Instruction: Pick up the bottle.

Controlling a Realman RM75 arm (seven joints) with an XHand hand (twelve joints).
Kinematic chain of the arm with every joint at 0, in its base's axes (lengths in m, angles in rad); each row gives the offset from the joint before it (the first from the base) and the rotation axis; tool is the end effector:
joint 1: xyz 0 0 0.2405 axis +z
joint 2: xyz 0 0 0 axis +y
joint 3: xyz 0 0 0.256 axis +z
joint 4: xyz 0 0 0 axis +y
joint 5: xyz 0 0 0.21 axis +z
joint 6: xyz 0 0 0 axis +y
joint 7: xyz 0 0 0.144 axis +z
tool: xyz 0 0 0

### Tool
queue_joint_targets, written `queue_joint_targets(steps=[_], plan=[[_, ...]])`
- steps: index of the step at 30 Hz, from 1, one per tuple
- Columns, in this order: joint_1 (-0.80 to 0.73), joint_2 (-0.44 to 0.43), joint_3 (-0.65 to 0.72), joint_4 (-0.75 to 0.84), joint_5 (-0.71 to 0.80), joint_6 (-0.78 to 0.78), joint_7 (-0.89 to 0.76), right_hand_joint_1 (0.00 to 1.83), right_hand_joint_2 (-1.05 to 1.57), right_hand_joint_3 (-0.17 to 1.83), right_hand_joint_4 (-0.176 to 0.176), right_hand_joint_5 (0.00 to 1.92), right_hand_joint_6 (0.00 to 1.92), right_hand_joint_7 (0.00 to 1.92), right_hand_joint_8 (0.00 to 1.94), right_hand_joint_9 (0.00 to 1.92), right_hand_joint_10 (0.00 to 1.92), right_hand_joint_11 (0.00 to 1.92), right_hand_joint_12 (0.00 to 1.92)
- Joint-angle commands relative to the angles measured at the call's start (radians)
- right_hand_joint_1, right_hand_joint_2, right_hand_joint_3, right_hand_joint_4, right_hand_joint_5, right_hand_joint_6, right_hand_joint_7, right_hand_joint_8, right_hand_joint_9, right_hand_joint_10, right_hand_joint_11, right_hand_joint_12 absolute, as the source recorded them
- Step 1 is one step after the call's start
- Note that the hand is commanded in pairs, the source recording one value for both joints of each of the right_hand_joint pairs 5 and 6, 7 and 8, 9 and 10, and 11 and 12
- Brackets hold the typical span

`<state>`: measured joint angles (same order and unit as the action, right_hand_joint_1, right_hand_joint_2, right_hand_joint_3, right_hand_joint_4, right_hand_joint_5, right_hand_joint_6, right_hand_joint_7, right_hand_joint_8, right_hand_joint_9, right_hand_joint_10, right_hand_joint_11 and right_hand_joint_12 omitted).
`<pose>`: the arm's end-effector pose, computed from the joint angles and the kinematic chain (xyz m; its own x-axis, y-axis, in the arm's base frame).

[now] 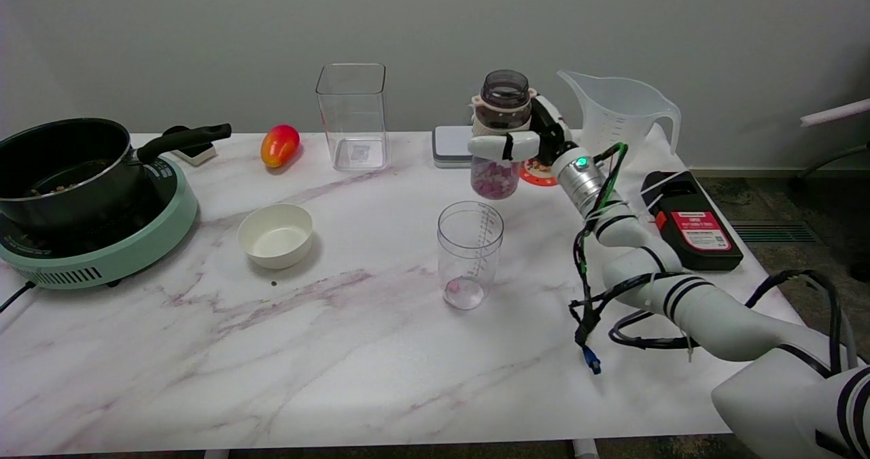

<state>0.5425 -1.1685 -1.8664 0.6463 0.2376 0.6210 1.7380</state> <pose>-0.2558 -0.4536 0.3709 0.1111 0.0110 0.9937 -0.9747 -0.1942 0.1111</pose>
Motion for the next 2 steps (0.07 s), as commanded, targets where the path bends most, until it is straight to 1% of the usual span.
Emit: queue_joint_targets(steps=[1,2], plan=[[-0.168,0.147,0.181,0.333,-0.003,-0.044,-0.179,1.4,1.16,0.37,0.0,1.61,1.61,1.74,1.74,1.3,1.3,1.22,1.22],[-0.185,0.156,0.196,0.355,-0.004,-0.051,-0.186,1.4,1.17,0.37,0.0,1.61,1.61,1.75,1.75,1.31,1.31,1.22,1.22]])
